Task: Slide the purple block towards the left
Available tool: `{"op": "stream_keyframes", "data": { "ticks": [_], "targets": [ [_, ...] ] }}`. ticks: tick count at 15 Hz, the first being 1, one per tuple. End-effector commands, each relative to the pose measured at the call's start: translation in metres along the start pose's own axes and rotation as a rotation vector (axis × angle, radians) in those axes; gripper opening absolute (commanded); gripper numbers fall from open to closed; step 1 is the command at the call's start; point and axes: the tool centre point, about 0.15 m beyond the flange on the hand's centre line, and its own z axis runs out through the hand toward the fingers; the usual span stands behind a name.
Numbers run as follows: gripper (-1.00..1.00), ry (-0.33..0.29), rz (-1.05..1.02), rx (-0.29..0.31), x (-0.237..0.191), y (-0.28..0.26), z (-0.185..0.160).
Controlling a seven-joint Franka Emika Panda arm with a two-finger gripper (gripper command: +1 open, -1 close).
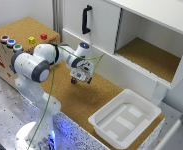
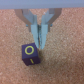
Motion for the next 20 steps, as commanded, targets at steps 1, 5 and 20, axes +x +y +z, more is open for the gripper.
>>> {"op": "stream_keyframes", "data": {
  "ticks": [1, 5, 20],
  "targets": [
    [1.0, -0.023, 0.035, -0.082, -0.003, -0.009, -0.018],
    [1.0, -0.023, 0.035, -0.082, -0.003, -0.009, -0.018],
    [1.0, 0.048, 0.011, -0.059, -0.02, -0.03, -0.022]
  ]
}}
